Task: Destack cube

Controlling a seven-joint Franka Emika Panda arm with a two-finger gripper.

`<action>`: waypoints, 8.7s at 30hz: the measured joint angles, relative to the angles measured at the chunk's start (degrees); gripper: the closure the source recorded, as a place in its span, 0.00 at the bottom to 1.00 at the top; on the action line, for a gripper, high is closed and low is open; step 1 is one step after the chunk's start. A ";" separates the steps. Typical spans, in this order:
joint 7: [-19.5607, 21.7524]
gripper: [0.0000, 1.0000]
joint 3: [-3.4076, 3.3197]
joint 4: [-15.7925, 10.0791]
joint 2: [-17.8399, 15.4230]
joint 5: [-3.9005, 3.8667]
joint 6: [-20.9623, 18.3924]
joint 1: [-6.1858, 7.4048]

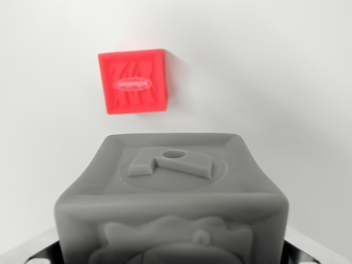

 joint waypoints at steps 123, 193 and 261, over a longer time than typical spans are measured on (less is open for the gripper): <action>-5.16 1.00 -16.74 -4.55 3.55 -0.21 8.10 -13.48; -11.23 1.00 -21.71 2.77 14.16 6.09 10.94 -22.20; -17.83 0.00 -13.64 6.00 31.62 14.95 24.84 -28.33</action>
